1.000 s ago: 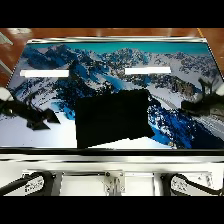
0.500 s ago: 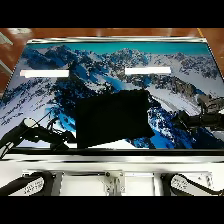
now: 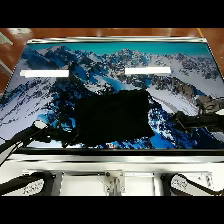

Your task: Fold the shirts.

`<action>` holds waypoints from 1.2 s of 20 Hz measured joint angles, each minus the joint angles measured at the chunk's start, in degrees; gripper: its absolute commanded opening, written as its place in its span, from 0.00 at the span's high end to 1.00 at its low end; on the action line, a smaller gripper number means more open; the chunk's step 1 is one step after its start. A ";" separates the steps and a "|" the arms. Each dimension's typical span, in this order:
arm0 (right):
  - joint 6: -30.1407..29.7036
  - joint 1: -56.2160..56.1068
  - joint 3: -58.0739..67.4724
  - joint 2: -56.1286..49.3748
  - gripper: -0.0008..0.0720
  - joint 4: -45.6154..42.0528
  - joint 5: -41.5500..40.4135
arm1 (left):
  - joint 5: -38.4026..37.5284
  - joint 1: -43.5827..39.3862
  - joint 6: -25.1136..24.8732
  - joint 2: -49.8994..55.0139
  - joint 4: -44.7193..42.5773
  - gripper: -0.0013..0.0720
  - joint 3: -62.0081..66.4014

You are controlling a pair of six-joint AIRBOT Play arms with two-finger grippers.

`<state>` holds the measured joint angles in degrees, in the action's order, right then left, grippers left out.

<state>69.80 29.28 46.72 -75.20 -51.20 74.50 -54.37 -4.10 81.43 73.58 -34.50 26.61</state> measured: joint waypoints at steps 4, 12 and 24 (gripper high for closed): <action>-2.80 -8.76 -2.56 -0.07 0.06 -0.44 -3.87 | 1.57 -0.42 -0.61 -2.05 1.84 0.93 1.62; -3.72 -23.52 -3.87 -4.76 0.56 -6.95 -9.81 | 2.25 -0.48 -0.85 -7.87 2.34 0.93 2.84; -6.25 -26.51 12.50 14.49 0.90 -9.27 -12.63 | 5.27 -0.33 -10.19 -22.18 0.35 0.94 26.40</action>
<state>63.55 2.76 59.22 -60.71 -60.47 61.87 -49.10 -4.43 71.24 51.40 -34.15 53.01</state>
